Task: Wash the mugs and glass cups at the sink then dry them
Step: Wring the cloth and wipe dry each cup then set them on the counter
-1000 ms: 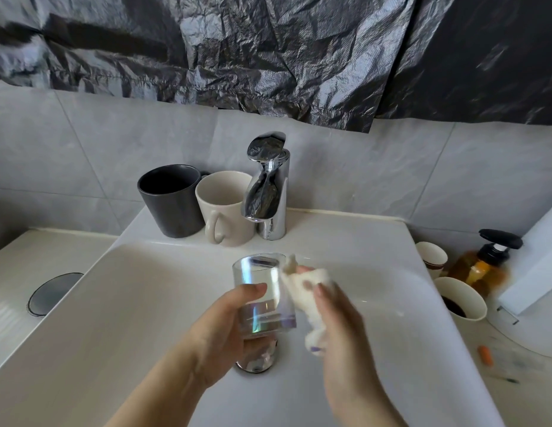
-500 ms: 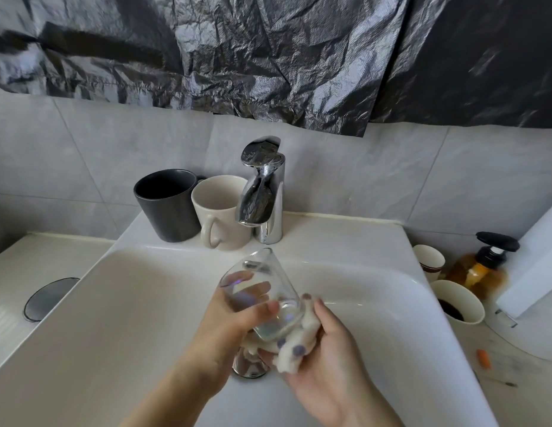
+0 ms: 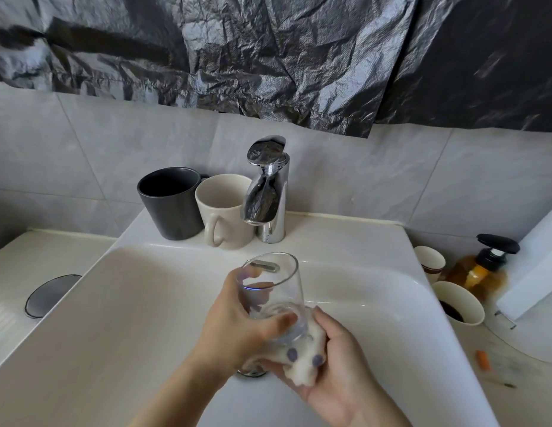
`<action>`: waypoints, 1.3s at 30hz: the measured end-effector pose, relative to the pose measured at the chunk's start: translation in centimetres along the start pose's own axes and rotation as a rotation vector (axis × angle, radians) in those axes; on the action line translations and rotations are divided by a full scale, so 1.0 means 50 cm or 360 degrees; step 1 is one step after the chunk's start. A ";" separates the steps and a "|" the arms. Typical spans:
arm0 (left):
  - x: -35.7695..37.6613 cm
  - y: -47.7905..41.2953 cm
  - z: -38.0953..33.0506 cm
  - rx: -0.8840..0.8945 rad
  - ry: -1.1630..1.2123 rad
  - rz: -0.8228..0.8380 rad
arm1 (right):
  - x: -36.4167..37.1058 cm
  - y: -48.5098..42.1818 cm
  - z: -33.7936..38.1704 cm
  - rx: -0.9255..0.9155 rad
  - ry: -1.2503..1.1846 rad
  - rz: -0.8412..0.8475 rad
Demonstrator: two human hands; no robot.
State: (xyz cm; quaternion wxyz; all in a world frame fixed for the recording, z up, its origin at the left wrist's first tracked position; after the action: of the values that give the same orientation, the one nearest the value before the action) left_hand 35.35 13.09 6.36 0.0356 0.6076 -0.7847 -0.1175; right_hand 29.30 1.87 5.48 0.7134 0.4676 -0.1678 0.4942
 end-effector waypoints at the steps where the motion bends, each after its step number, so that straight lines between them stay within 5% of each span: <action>1: -0.007 -0.003 0.000 0.0010 -0.0031 -0.0063 | -0.007 -0.002 0.000 0.0029 0.0082 -0.0025; 8: -0.043 -0.004 -0.003 -0.0058 -0.0022 -0.0153 | 0.006 0.004 0.006 -0.0381 0.0394 -0.0406; 29: -0.481 0.118 -0.088 0.0171 -0.0144 -0.0440 | 0.346 0.045 -0.246 -0.0574 0.1178 -0.0136; 39: -0.662 0.096 0.020 0.0028 -0.0338 -0.0568 | 0.448 0.047 -0.358 -0.0855 0.1284 -0.0213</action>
State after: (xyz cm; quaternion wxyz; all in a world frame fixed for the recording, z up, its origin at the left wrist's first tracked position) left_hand 39.20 46.20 9.35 -0.0740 0.7215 -0.6649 -0.1785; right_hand 33.46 29.23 13.32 0.8472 0.0479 0.0309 0.5282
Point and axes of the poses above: each hand's wrist, its own y-axis away from the middle knuckle, its own x-axis out of the palm, z = x × y, the point moved 3 cm from there along -y, towards the middle knuckle, and after that the axes turned 10 degrees about -x, right-handed, at the moved point
